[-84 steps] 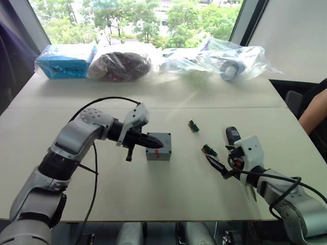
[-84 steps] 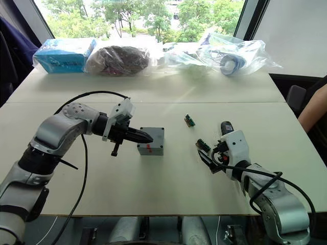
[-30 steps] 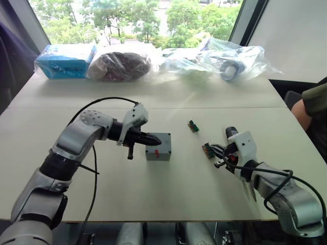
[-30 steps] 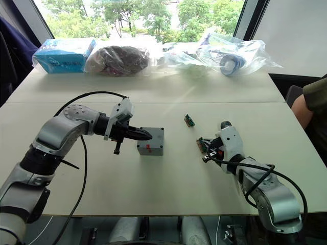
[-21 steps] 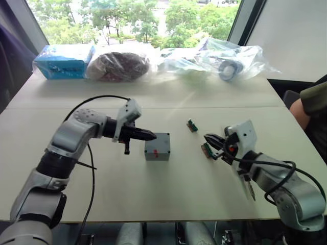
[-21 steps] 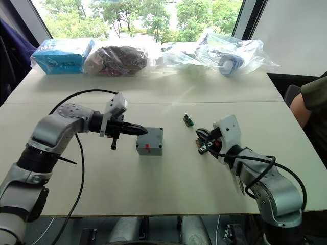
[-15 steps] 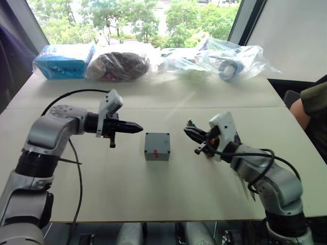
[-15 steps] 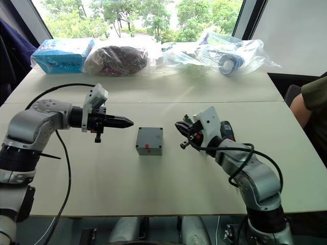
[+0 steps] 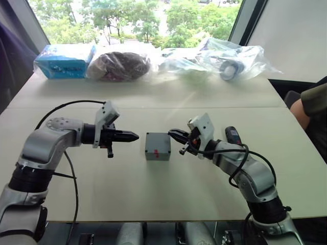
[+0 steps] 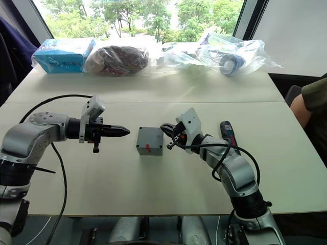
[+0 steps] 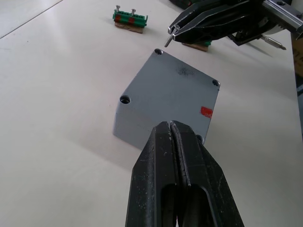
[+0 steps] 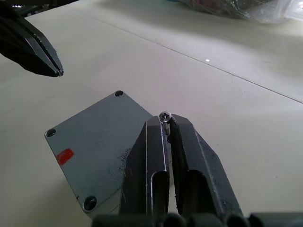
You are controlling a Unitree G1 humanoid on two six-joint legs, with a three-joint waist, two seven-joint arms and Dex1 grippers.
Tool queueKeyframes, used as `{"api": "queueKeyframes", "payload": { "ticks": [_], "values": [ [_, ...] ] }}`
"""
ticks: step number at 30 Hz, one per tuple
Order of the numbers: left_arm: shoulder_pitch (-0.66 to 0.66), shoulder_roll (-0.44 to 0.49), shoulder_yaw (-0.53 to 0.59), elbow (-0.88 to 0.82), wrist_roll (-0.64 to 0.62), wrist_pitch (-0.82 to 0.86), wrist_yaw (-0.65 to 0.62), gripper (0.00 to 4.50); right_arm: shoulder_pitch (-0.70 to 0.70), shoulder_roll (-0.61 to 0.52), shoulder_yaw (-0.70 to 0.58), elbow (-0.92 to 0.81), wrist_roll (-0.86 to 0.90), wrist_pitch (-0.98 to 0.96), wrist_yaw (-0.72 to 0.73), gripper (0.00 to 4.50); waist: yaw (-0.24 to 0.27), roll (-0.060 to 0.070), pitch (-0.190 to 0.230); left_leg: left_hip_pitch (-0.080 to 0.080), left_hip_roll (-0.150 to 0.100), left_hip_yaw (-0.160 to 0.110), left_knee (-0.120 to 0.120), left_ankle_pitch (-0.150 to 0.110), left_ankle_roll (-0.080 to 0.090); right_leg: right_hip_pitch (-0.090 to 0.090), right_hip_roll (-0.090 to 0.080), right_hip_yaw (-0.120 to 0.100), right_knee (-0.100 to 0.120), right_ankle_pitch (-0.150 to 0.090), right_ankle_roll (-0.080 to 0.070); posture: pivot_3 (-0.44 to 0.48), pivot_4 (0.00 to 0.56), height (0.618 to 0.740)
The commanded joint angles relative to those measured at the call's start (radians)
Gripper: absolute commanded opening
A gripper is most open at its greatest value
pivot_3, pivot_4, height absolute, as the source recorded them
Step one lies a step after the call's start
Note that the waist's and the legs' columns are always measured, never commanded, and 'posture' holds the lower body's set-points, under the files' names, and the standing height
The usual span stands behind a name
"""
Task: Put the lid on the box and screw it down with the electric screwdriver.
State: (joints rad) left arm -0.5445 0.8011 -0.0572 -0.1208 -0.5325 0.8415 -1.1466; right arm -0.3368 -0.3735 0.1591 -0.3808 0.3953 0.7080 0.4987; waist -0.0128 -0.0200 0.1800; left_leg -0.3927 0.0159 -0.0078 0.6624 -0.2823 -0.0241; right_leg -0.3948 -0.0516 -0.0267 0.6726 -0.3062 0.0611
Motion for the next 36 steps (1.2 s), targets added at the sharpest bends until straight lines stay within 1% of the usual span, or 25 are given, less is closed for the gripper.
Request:
{"api": "queueKeyframes", "payload": {
  "ticks": [1,20,21,22,24,25,27,31,32,34,36],
  "values": [
    [-0.003,0.011,0.032,-0.027,-0.013,-0.009,0.008,0.00,-0.014,0.006,0.000,-0.002,-0.007,-0.027,0.011,0.03,0.000,0.000,0.000,0.000,0.000,0.000,0.000,0.000,0.000,0.000,0.000,0.000,0.000,0.000,0.000,0.000,0.150,0.740],
    [-0.019,0.001,0.016,-0.026,-0.011,-0.011,0.031,0.00,-0.027,0.029,0.018,0.056,-0.047,-0.047,0.023,0.03,-0.001,0.000,0.000,0.000,0.000,0.000,0.000,0.000,0.000,0.000,0.000,0.000,0.000,0.000,0.000,0.000,0.150,0.740],
    [-0.022,-0.001,0.015,-0.026,-0.011,-0.011,0.032,0.00,-0.026,0.028,0.019,0.056,-0.048,-0.045,0.024,0.67,0.000,0.000,0.000,0.000,0.000,0.000,0.000,0.000,0.000,0.000,0.000,0.000,0.000,0.000,0.000,0.000,0.150,0.740],
    [-0.025,-0.003,0.014,-0.026,-0.013,-0.010,0.034,0.00,-0.026,0.027,0.020,0.055,-0.049,-0.044,0.025,0.83,0.000,0.000,0.000,0.000,0.000,0.000,0.000,0.000,0.000,0.000,0.000,0.000,0.000,0.000,0.000,0.000,0.150,0.740],
    [-0.032,-0.009,0.015,-0.026,-0.017,-0.008,0.037,0.00,-0.027,0.029,0.017,0.054,-0.052,-0.043,0.022,1.59,0.000,0.000,0.000,0.000,0.000,0.000,0.000,0.000,0.000,0.000,0.000,0.000,0.000,0.000,0.000,0.000,0.150,0.740],
    [-0.036,-0.013,0.016,-0.027,-0.020,-0.005,0.039,0.00,-0.029,0.029,0.014,0.051,-0.051,-0.041,0.019,2.07,0.000,0.000,0.000,0.000,0.000,0.000,0.000,0.000,0.000,0.000,0.000,0.000,0.000,0.000,0.000,0.000,0.150,0.740],
    [-0.049,-0.026,0.019,-0.027,-0.030,0.001,0.043,0.00,-0.035,0.029,0.001,0.039,-0.048,-0.033,0.012,2.82,0.000,0.000,0.000,0.000,0.000,0.000,0.000,0.000,0.000,0.000,0.000,0.000,0.000,0.000,0.000,0.000,0.150,0.740],
    [-0.084,-0.058,0.025,-0.027,-0.058,0.020,0.051,0.00,-0.046,0.016,-0.049,-0.012,-0.027,-0.004,-0.003,2.82,0.002,0.000,0.000,0.000,0.000,0.000,0.000,0.000,0.000,0.000,0.000,0.000,0.000,0.000,0.000,0.000,0.150,0.740],
    [-0.097,-0.065,0.021,-0.029,-0.066,0.022,0.046,0.00,-0.051,0.014,-0.087,-0.036,-0.005,0.027,-0.017,2.82,0.002,0.000,0.000,0.000,0.000,0.000,0.000,0.000,0.000,0.000,0.000,0.000,0.000,0.000,0.000,0.000,0.150,0.740],
    [-0.137,-0.074,-0.009,-0.040,-0.076,0.015,0.009,0.00,-0.072,-0.014,-0.204,-0.111,0.073,0.152,-0.050,2.82,0.003,0.000,0.000,0.000,0.000,0.000,0.000,0.000,0.000,0.000,0.000,0.000,0.000,0.000,0.000,0.000,0.150,0.740],
    [-0.183,-0.079,-0.053,-0.049,-0.074,-0.004,-0.049,0.00,-0.101,-0.079,-0.311,-0.180,0.142,0.313,-0.070,3.32,0.006,0.000,0.000,-0.001,0.000,0.000,0.000,0.000,0.000,0.000,-0.001,0.000,0.000,0.000,0.000,0.000,0.150,0.740]
  ]
}}
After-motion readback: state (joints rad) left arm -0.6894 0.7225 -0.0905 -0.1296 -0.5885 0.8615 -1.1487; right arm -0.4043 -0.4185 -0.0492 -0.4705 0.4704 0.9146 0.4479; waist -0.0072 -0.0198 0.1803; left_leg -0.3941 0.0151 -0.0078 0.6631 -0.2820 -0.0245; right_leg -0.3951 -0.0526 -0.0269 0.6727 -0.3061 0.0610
